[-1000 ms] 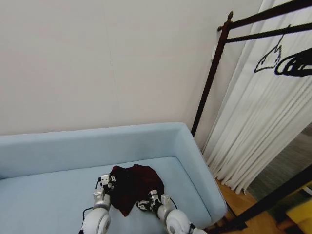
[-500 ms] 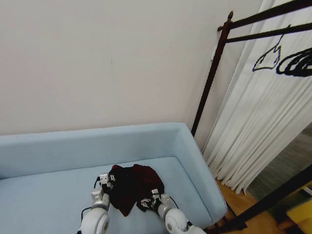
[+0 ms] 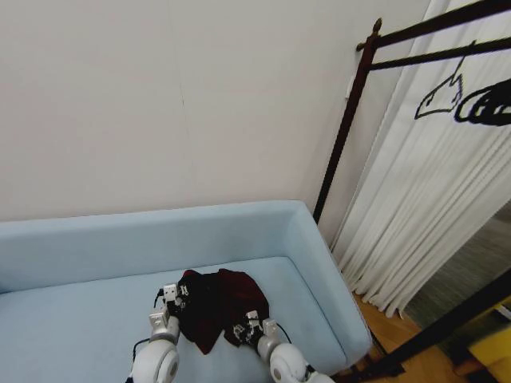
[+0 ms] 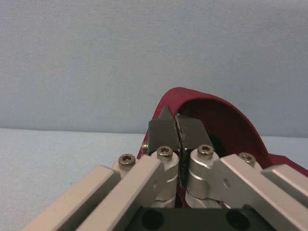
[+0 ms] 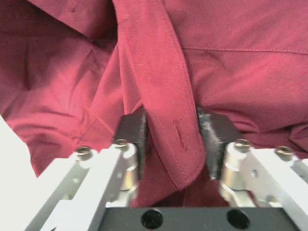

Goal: Pick up the clothes from the sofa and hang them on the clothes hanger.

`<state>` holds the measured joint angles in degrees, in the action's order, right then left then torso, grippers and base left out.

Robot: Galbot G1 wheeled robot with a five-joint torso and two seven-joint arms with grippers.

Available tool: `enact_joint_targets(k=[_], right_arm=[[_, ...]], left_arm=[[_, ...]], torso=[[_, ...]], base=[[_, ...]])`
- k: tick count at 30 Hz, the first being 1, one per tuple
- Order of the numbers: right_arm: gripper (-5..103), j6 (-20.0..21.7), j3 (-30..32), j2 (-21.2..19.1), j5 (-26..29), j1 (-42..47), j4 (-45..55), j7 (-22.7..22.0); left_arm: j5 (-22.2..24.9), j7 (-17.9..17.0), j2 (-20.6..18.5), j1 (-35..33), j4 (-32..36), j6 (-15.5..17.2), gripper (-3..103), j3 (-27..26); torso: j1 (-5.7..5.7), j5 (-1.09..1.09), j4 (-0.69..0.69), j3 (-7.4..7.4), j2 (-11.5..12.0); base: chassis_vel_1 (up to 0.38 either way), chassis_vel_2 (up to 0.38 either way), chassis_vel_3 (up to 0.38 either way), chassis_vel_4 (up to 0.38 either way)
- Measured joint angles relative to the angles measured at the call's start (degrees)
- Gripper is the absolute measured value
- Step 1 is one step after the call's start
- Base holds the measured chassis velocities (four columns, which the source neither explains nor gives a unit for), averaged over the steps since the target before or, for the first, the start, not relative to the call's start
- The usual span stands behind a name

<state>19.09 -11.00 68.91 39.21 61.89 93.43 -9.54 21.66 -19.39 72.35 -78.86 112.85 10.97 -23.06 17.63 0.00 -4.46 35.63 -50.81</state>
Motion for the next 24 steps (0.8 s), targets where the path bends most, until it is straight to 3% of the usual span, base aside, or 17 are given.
enact_joint_targets(k=[9,24], right_arm=[[2,-0.11,-0.54,-0.60,-1.13,0.06,2.09,-0.06],[2,-2.93,3.89,-2.85,-7.30,0.01,9.39,-1.21]], left_arm=[[0.01,-0.06,-0.07,0.17,-0.61,-0.03,0,-0.19],[-0.20,0.15,-0.01,-0.51,-0.37,-0.55,0,-0.81]], torso=[[0.00,0.00,0.00,0.00,0.00],[0.00,0.00,0.00,0.00,0.00]], base=[[0.000,0.000,0.000,0.000],[0.000,0.000,0.000,0.000]])
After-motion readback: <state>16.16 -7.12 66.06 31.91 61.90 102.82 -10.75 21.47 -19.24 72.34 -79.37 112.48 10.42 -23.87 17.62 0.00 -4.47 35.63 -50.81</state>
